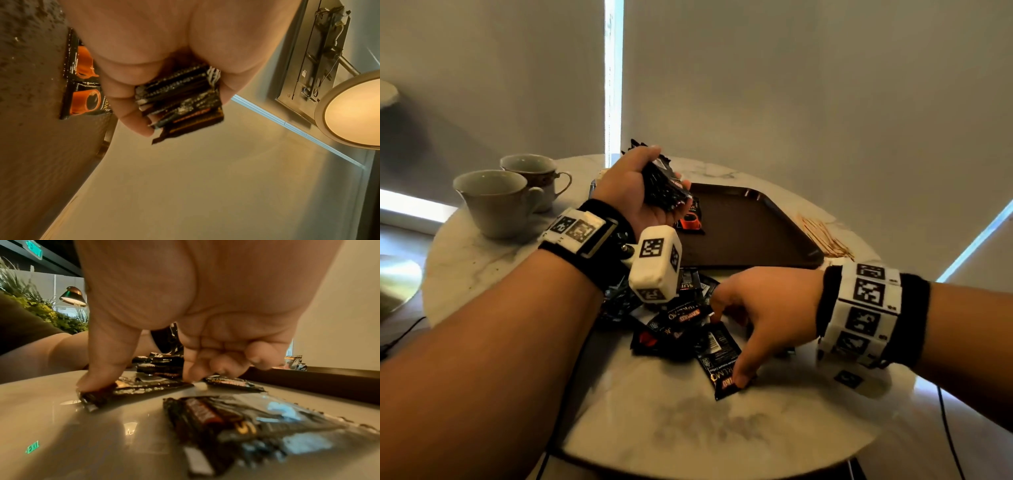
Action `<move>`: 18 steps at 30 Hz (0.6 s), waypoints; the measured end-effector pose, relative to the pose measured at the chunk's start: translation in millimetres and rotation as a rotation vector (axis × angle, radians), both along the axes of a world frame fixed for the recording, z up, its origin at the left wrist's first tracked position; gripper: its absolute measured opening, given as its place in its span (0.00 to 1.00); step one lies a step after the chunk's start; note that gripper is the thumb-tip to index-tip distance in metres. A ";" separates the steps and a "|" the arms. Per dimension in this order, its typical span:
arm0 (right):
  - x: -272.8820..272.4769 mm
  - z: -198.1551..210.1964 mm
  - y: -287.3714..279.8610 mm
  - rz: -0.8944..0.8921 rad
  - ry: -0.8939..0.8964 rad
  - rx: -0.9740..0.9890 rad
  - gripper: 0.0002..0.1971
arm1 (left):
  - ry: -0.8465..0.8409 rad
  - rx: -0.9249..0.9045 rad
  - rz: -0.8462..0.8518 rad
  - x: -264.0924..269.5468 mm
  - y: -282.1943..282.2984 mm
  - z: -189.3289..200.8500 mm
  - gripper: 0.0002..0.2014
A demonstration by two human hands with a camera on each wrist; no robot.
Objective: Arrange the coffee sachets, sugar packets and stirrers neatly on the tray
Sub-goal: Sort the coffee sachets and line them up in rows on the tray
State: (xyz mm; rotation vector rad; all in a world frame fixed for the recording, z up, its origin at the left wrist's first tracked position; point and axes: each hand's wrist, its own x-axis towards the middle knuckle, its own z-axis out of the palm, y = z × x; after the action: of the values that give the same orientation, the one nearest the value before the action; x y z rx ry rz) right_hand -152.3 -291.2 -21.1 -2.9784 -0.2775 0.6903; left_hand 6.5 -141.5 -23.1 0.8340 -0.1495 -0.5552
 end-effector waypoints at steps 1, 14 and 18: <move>-0.6 0.1 0.3 0.001 0.001 -0.004 0.36 | 0.002 -0.001 0.003 -0.4 -0.2 -0.5 0.19; -2.5 -1.5 -11.6 -0.059 0.058 -0.086 0.33 | -0.024 0.038 -0.040 -1.7 0.4 -1.2 0.19; 4.2 2.6 -19.3 -0.089 0.048 0.007 0.20 | -0.068 0.034 -0.092 -6.1 0.6 1.3 0.19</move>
State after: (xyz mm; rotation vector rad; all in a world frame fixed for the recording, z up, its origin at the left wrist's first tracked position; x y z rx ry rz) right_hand -148.0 -310.5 -18.5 -2.9425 -0.1428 0.7473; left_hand 0.4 -140.9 -21.7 0.8823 -0.2422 -0.6172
